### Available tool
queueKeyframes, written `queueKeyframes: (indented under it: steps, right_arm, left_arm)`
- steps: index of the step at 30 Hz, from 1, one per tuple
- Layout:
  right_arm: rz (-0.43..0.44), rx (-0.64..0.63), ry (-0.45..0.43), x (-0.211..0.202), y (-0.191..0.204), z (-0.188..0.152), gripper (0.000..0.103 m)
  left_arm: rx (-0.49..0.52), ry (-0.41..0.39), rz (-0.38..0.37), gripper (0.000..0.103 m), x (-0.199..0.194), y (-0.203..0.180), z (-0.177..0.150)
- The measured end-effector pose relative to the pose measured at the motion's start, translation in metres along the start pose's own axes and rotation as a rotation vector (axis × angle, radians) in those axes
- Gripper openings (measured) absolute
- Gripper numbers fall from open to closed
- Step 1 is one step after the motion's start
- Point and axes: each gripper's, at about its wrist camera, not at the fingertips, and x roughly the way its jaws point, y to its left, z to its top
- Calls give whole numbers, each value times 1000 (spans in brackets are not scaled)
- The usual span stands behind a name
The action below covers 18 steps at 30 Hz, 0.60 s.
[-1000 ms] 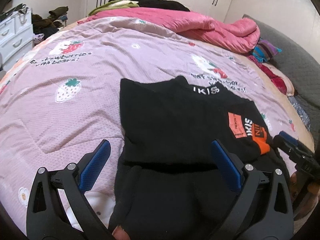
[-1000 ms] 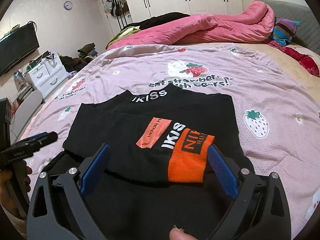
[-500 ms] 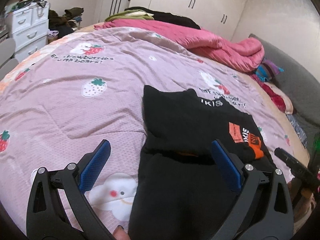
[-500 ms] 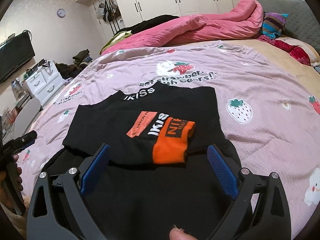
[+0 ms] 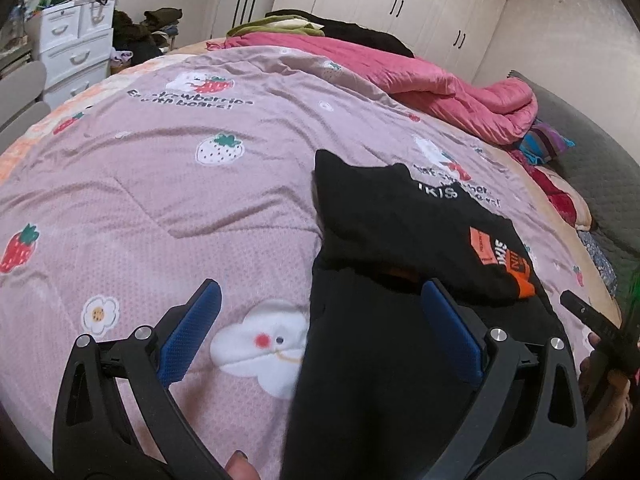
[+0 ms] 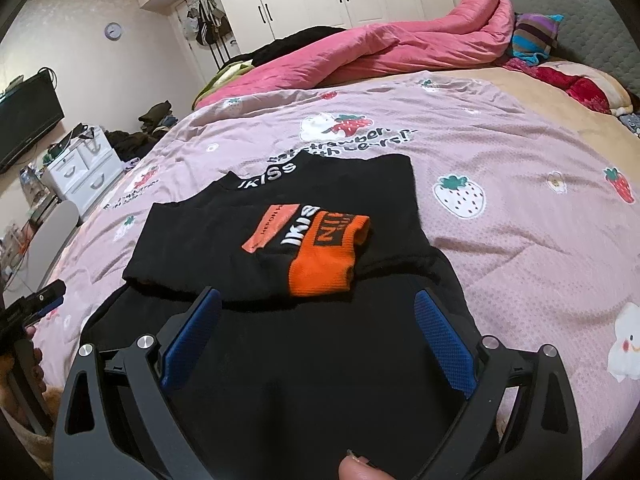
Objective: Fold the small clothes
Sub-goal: 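Move the left tool to the sweatshirt hem and grasp it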
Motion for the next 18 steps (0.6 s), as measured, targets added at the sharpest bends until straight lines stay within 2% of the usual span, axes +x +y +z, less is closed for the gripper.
queueKeyframes:
  steps: [6, 18]
  right_arm:
    - [-8, 14, 6, -10, -8, -9, 97]
    - [-23, 13, 43, -25, -16, -34, 97]
  left_arm:
    - [17, 40, 5, 94, 0, 1, -15]
    - [43, 147, -36, 94, -3, -4, -46]
